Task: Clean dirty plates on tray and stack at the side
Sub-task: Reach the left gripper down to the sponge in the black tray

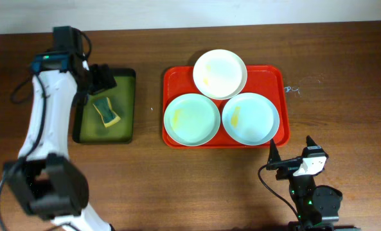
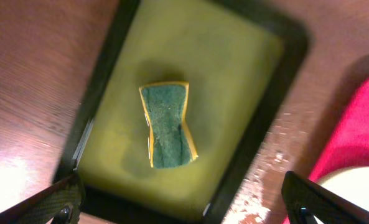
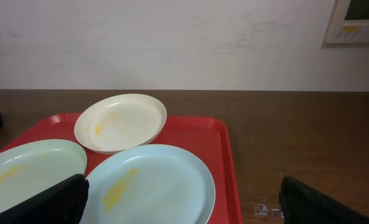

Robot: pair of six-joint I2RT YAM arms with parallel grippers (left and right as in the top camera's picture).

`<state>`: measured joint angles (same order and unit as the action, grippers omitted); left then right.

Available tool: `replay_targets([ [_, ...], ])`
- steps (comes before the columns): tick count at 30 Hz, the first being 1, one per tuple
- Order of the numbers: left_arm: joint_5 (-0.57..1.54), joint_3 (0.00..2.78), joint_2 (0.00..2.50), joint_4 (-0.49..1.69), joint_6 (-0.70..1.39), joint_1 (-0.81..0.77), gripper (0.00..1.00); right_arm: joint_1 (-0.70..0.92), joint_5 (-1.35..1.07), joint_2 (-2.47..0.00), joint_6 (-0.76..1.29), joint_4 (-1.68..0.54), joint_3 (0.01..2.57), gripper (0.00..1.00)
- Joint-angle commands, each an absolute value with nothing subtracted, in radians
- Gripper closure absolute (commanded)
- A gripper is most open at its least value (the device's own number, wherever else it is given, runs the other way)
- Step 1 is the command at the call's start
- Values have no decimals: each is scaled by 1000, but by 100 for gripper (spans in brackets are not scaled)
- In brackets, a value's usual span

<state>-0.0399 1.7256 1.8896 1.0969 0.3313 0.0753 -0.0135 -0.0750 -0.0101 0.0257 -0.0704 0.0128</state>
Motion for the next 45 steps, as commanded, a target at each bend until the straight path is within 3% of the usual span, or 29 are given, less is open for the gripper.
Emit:
replay_targets([
  [1,-56,1744,2024,1091,355,77,0,-20,-70,-4,26,-73,6,2],
  [9,-57,1744,2212,1017,355,93,0,-20,-70,-4,26,-73,6,2],
  [11,-57,1744,2218,1002,355,95,7,-20,-70,-4,26,-73,6,2],
  [12,-57,1744,2218,995,355,95,29,-20,-70,-4,26,-74,6,2],
  [13,-58,1744,2218,995,355,95,45,-20,-70,-4,26,-73,6,2],
  [14,-67,1743,2218,995,355,95,53,-20,-70,-4,26,-73,6,2],
  [16,-80,1740,2220,994,355,95,50,-20,-70,-4,26,-73,6,2],
  [18,-79,1734,2229,991,355,95,35,-20,-70,-4,26,-73,6,2],
  [22,-76,1732,2261,993,355,95,34,-20,-70,-4,26,-73,6,2],
  [23,-76,1732,2274,993,355,95,39,-20,-70,-4,26,-73,6,2],
  [24,-76,1732,2276,995,355,95,64,-20,-70,-4,26,-73,6,2],
  [25,-76,1732,2276,995,355,95,82,-20,-70,-4,26,-73,6,2],
  [27,-76,1740,2273,998,355,95,99,-20,-70,-4,26,-73,6,2],
  [28,-76,1748,2273,1008,355,95,100,-20,-70,-4,26,-73,6,2],
  [31,-76,1793,2273,1073,354,95,100,-20,-70,-4,26,-73,6,2],
  [32,-75,1818,2273,1106,355,95,70,-20,-70,-4,26,-73,6,2],
  [33,-75,1835,2273,1135,355,95,4,-20,-70,-4,26,-73,6,2],
  [40,-38,1850,2274,1249,355,95,0,-20,-70,-4,26,-74,6,1],
  [45,-38,1850,2274,1257,355,94,25,-20,-70,-4,26,-73,6,2],
])
